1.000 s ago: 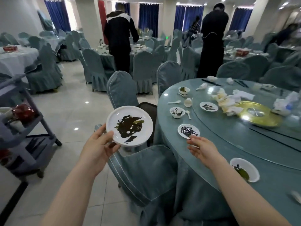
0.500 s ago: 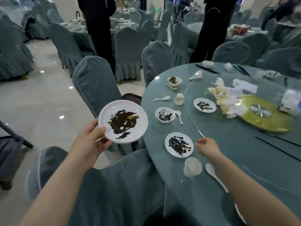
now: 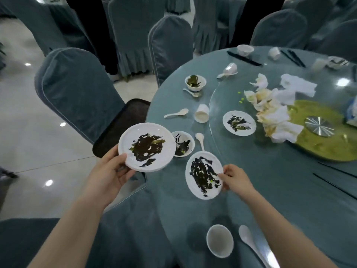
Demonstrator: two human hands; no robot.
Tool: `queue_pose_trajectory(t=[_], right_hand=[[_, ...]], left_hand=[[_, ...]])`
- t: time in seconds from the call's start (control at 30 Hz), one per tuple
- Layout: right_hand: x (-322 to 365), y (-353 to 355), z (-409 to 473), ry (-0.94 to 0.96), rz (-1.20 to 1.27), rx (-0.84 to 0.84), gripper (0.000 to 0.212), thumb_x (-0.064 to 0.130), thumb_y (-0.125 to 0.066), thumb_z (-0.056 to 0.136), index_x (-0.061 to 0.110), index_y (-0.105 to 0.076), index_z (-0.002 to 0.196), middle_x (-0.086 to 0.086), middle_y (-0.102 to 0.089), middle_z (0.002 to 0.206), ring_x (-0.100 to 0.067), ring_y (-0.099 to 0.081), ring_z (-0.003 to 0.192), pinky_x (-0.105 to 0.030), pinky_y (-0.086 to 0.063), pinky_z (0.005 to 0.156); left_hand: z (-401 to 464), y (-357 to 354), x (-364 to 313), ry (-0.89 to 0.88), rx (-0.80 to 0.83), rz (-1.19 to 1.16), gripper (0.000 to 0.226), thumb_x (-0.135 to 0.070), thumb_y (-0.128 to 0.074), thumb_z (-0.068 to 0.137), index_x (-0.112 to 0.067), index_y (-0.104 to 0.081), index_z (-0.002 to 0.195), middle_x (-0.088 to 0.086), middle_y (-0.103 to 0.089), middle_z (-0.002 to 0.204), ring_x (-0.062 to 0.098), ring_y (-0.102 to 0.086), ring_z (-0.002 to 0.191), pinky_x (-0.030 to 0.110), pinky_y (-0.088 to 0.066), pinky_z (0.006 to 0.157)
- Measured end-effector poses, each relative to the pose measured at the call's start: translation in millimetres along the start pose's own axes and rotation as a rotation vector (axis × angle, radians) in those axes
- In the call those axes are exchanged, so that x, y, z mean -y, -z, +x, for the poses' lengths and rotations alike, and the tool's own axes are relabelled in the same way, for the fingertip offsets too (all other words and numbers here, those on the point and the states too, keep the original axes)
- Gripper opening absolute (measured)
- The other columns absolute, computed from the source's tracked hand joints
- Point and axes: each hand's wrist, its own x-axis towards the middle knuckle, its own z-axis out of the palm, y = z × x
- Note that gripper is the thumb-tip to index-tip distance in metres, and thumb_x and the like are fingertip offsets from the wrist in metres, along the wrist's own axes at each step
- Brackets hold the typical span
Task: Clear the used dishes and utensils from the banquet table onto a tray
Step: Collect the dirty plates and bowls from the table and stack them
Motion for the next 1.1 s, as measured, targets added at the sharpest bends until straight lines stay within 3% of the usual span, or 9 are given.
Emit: queue_pose_trajectory(t=[0.17,0.27,0.4,0.5,0.67,0.77,0.87,1.1], right_hand=[[6,45,42,-0.095,0.315,-0.336,0.012,0.010,-0.064,0.088,0.002,-0.057,0.094,-0.011,-0.068,0.074,-0.016,-0.064,0.047,-0.030,-0.055,0.052],[9,65,81,-0.193,0.510,-0.476,0.015,0.007,-0.063,0.088,0.001,-0.056,0.101,-0.016,-0.066,0.086,-0.014,-0.061,0.044,-0.023,-0.052,0.045],[19,77,126,-0.318,0.645,-0.565,0.016,0.006,-0.066,0.087,0.003,-0.056,0.099,-0.016,-0.063,0.099,-0.021,-0.063,0.054,-0.020,-0.051,0.040],[26,79,148,-0.359,0.676,-0.560,0.025,0.009,-0.068,0.086,-0.003,-0.058,0.106,-0.018,-0.064,0.099,-0.025,-0.065,0.057,-0.026,-0.054,0.042],[33,79,170,-0.377,0.590,-0.485,0.020,0.010,-0.068,0.087,-0.006,-0.060,0.096,-0.015,-0.065,0.073,-0.024,-0.064,0.051,-0.023,-0.050,0.037],[37,80,168,-0.384,0.608,-0.437,0.016,0.004,-0.063,0.087,-0.003,-0.057,0.100,-0.012,-0.063,0.079,-0.026,-0.066,0.055,-0.024,-0.053,0.040],[35,70,150,-0.300,0.706,-0.364,0.011,0.002,-0.059,0.090,0.001,-0.052,0.099,-0.014,-0.064,0.085,-0.024,-0.068,0.058,-0.023,-0.054,0.046],[25,34,63,-0.136,0.716,-0.131,0.013,0.009,-0.060,0.092,0.011,-0.049,0.087,-0.011,-0.066,0.067,-0.013,-0.056,0.043,-0.020,-0.045,0.041]], left_hand=[[30,-27,-3,0.020,0.006,-0.022,0.034,-0.006,-0.048,0.095,-0.027,-0.063,0.118,0.000,-0.075,0.095,0.011,-0.072,0.076,0.021,-0.056,0.057],[45,-43,-2,0.017,0.025,-0.018,0.038,-0.007,-0.047,0.096,-0.024,-0.058,0.128,0.004,-0.073,0.107,0.014,-0.071,0.086,0.023,-0.058,0.063],[59,-58,2,0.016,0.044,0.005,0.040,-0.007,-0.046,0.096,-0.024,-0.057,0.131,0.007,-0.069,0.114,0.017,-0.067,0.089,0.025,-0.059,0.071],[66,-64,5,0.017,0.049,0.013,0.040,-0.006,-0.045,0.096,-0.023,-0.057,0.130,0.008,-0.069,0.114,0.016,-0.067,0.086,0.024,-0.059,0.070],[77,-67,11,0.042,0.019,-0.016,0.040,-0.007,-0.048,0.095,-0.023,-0.057,0.130,0.009,-0.069,0.115,0.018,-0.067,0.088,0.027,-0.059,0.072],[79,-64,16,0.064,0.010,-0.027,0.039,-0.008,-0.049,0.095,-0.024,-0.058,0.130,0.008,-0.070,0.114,0.018,-0.069,0.087,0.027,-0.060,0.072],[75,-57,24,0.092,0.004,-0.050,0.038,-0.007,-0.049,0.095,-0.025,-0.059,0.127,0.004,-0.073,0.104,0.014,-0.072,0.079,0.025,-0.059,0.064],[53,-39,52,0.180,0.056,-0.044,0.039,-0.003,-0.049,0.093,-0.030,-0.060,0.119,0.000,-0.075,0.097,0.015,-0.073,0.078,0.025,-0.058,0.060]])
